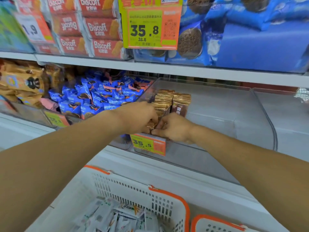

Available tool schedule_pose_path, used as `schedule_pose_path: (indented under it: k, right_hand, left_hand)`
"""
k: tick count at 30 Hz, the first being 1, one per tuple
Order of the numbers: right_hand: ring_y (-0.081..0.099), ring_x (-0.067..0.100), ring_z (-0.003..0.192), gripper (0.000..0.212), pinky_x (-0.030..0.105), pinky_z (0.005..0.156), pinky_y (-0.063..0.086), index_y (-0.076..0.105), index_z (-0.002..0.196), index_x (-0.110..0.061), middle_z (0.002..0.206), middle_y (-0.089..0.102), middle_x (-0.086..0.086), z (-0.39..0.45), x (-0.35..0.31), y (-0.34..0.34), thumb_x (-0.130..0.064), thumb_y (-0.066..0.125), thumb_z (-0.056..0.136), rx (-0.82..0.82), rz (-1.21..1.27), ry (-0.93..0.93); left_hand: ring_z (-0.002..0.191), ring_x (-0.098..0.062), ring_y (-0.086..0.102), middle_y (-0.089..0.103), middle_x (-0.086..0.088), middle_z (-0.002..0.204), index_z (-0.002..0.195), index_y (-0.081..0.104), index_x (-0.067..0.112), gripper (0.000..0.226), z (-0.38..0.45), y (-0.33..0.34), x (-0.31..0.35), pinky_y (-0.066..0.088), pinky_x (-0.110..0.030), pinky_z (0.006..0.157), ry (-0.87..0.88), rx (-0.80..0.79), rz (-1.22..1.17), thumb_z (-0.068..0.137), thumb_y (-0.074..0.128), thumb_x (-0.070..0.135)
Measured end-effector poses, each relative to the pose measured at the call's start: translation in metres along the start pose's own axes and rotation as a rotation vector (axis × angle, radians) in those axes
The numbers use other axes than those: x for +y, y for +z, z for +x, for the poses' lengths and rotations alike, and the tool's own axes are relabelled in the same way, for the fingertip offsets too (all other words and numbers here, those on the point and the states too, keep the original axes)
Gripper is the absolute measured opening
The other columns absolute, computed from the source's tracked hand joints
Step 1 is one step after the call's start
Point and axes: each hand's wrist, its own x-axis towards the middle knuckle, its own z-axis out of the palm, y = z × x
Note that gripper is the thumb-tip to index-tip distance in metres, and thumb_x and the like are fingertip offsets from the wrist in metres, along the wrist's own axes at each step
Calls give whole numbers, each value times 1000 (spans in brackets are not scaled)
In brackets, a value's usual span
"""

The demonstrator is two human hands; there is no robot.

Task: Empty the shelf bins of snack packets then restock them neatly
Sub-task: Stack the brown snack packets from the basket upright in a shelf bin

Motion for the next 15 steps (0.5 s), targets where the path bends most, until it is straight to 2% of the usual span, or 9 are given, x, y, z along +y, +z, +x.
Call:
schedule_pose_path:
  k: [3,6,7,9,11,12,15]
  right_hand:
    - [59,14,77,20,30,78,51,65,72,-20,74,65,-3,0,-3,-1,-20,79,87,-28,55,28]
    - [60,11,71,20,23,67,50,66,73,-18,72,66,-2,-2,1,4,-11,79,85,57,209,-14]
    - [61,10,70,17,20,65,50,67,76,-17,74,67,-1,-2,3,3,-9,80,85,44,239,-17]
    - [62,8,69,12,17,65,52,71,84,-15,79,70,0,-5,6,-5,-4,76,86,-96,193,38]
    - [64,11,72,13,21,65,54,72,96,-10,91,72,8,-6,7,-16,-1,72,88,-214,162,148]
    - [67,14,76,16,22,64,57,70,104,-7,98,72,12,-5,5,-22,-3,72,88,-218,225,185]
    - [73,26,93,40,30,72,63,58,120,-3,113,68,19,-3,-2,-33,-8,77,86,-108,543,230]
  left_hand:
    - [91,-27,62,67,-3,97,102,71,21,23,3,-2,2,54,-43,77,-34,-1,2,81,80,24]
    - [84,-25,62,67,0,90,95,74,20,16,1,-7,-4,53,-43,75,-28,79,-44,81,81,25]
    - [85,-23,62,67,2,91,96,76,22,16,-1,-5,-7,53,-43,76,-24,102,-68,81,80,27]
    - [92,-22,63,70,4,100,102,78,24,20,-6,1,-10,53,-41,80,-11,78,-106,82,80,26]
    - [100,-24,64,71,2,110,109,77,22,25,-6,5,-10,53,-41,85,-2,20,-120,84,79,21]
    - [101,-24,64,70,0,112,112,77,22,27,-5,3,-10,53,-40,86,-14,-1,-133,85,78,19]
    - [94,-20,66,72,0,104,111,77,21,22,-2,-4,-9,53,-38,86,-67,-19,-199,89,75,18]
